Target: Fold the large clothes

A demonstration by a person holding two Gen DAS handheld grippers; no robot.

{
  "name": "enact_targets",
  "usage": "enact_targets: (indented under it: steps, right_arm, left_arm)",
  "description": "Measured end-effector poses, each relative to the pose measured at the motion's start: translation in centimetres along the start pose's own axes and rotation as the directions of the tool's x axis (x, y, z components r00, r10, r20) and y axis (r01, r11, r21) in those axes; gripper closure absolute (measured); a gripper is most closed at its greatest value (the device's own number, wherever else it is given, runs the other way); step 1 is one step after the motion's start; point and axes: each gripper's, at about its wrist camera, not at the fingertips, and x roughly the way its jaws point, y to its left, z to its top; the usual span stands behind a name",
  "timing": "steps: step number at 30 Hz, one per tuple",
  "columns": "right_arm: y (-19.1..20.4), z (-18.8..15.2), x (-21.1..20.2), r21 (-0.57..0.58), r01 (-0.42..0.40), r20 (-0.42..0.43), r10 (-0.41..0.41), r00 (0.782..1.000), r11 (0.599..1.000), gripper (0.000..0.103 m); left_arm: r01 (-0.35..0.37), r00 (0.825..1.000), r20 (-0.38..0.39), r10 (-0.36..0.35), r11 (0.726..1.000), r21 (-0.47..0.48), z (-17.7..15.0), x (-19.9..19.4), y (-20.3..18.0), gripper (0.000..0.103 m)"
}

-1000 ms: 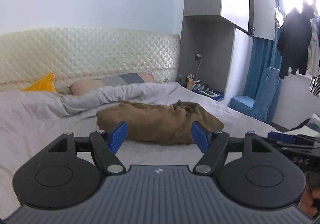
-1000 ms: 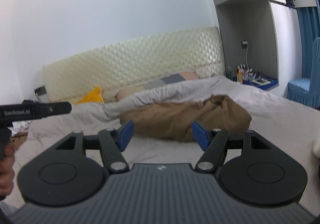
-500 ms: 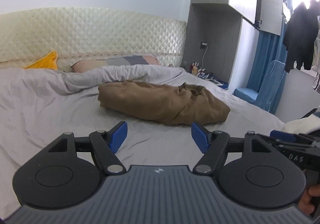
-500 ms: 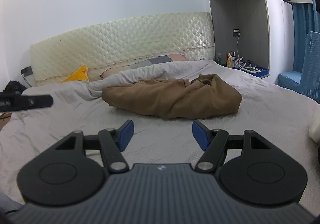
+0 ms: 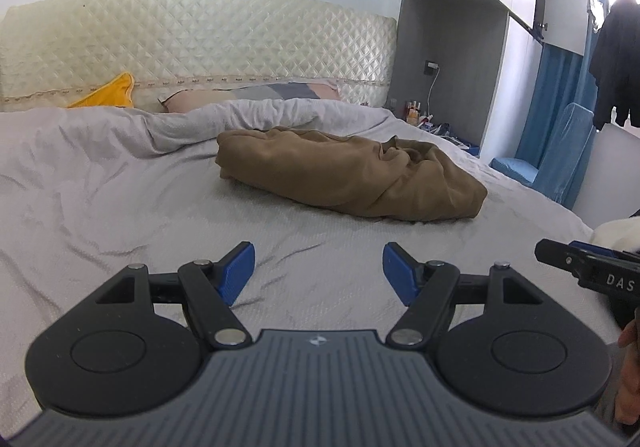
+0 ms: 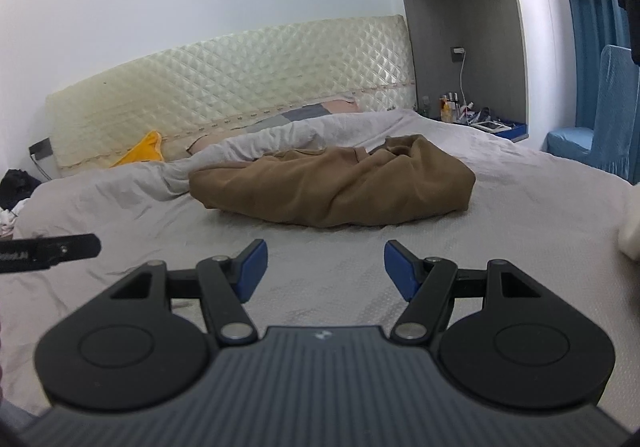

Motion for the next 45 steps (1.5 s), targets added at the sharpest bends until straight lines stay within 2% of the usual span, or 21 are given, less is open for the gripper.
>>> enact_targets:
  steps: [15,36,38,45]
  right_arm:
    - [0.6,-0.4,1.0,-0.013,-0.007,-0.037,0.007,0.999,1.000,0.035]
    - [1.0,-0.5,1.0,-0.038,-0.001,-0.036,0.000,0.999,0.999,0.035]
    - [1.1,-0.5,1.0,-0.043,0.006,-0.039,-0.007,0.999,0.999,0.035]
    - [0.4,-0.3,1.0,-0.030,0.004,-0.032,-0.005,0.999,1.000,0.035]
  left_arm:
    - [-0.005,1.000,-0.013,0.005,1.000,-0.030,-0.2,0.4,0.0,0.028]
    - [-0.032,0.999,0.011,0.033,0.998,-0.048,-0.1,-0.5,-0.4,0.028]
    - [-0.029,1.000,0.010,0.030,0.998,-0.050,0.0,-0.6,-0.3,0.026]
    - [-0.035,0.999,0.007,0.035,0.999,-0.042,0.2,-0.8,-0.4,0.009]
